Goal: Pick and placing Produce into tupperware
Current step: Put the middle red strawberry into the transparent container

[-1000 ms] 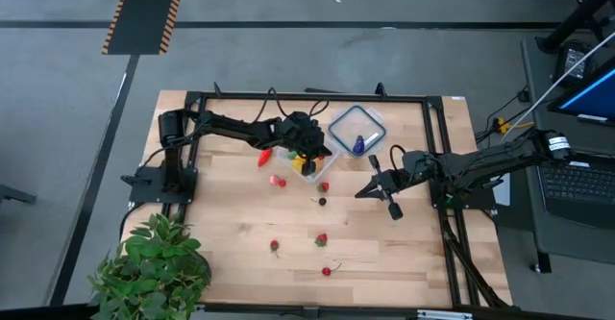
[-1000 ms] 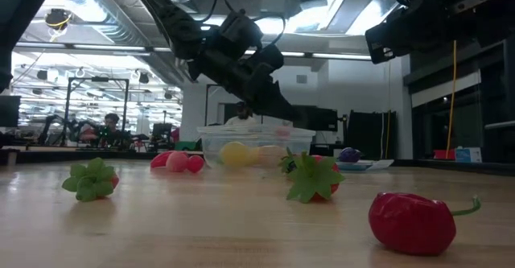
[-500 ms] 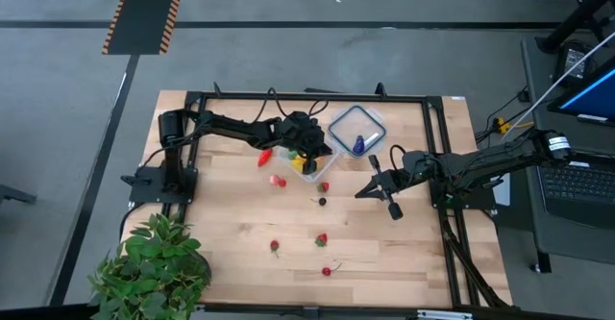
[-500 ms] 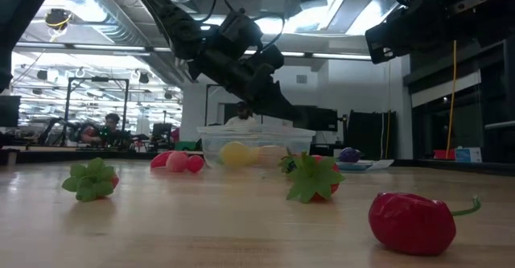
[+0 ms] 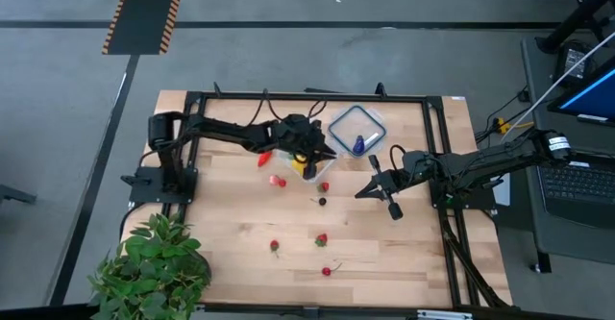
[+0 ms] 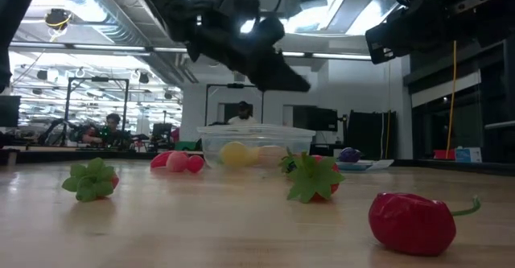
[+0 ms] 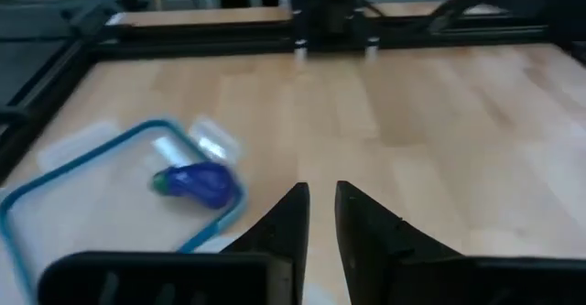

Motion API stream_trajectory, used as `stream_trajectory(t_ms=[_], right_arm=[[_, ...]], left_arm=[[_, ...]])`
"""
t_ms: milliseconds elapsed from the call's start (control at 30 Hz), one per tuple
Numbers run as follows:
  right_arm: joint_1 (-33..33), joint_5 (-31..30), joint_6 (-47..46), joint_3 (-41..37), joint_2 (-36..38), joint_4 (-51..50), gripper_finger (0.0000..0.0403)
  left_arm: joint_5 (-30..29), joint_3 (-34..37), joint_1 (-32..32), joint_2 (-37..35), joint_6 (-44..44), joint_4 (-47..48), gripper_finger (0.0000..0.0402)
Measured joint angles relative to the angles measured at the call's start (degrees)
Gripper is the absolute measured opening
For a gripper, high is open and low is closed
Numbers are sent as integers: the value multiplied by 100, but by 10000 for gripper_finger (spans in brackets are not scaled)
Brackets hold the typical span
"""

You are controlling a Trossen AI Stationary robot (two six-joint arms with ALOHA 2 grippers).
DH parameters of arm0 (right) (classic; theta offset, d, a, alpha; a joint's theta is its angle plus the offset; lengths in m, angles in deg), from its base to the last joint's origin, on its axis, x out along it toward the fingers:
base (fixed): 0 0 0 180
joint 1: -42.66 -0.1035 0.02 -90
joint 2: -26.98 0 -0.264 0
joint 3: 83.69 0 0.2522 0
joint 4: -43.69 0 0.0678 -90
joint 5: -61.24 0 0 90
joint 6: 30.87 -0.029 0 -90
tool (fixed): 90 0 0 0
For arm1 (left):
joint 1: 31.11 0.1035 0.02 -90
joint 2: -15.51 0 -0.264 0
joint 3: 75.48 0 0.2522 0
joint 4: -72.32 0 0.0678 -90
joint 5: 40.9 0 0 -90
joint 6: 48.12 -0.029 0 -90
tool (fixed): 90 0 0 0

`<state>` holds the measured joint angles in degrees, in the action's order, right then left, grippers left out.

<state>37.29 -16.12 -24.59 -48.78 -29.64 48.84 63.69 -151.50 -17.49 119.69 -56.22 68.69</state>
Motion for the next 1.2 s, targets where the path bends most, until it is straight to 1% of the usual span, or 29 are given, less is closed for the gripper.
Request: stream_trajectory(t_ms=[100,167,267,400,567,667,767,833,900,1000,1100,1200], right_arm=[[0,0,0,0,2,-20,7],[0,1,0,0,2,-47,7],[0,0,0,0,2,-88,7],[0,0,-33,0,2,-123,7],[0,0,-171,0,2,-131,7],[0,2,-149,0,2,-127,7],[0,0,-116,0,2,-122,7],[7,0,-21,0,2,-111,7],[7,-2,53,0,2,-98,7],[7,-1,33,0,2,-26,7],[7,-2,-6,2,2,29,7],[8,-13,-73,2,2,130,7]], left_arm=[[-49,119,-194,-52,-11,32,36],[-224,313,-330,-51,18,-40,29],[-419,668,-532,-44,172,-669,20],[-460,1189,-791,-200,434,-1477,10],[-558,1666,-1170,-608,457,-1841,3],[-716,1842,-1409,-911,435,-1861,6],[-888,2089,-1651,-1261,219,-1809,13],[-1204,2301,-1806,-1500,175,-1851,18],[-1662,2591,-1972,-1780,191,-1854,23],[-2162,3105,-2232,-2109,310,-2228,30],[-2239,3549,-2509,-2360,302,-2835,36],[-2275,3827,-2724,-2525,302,-3023,41]])
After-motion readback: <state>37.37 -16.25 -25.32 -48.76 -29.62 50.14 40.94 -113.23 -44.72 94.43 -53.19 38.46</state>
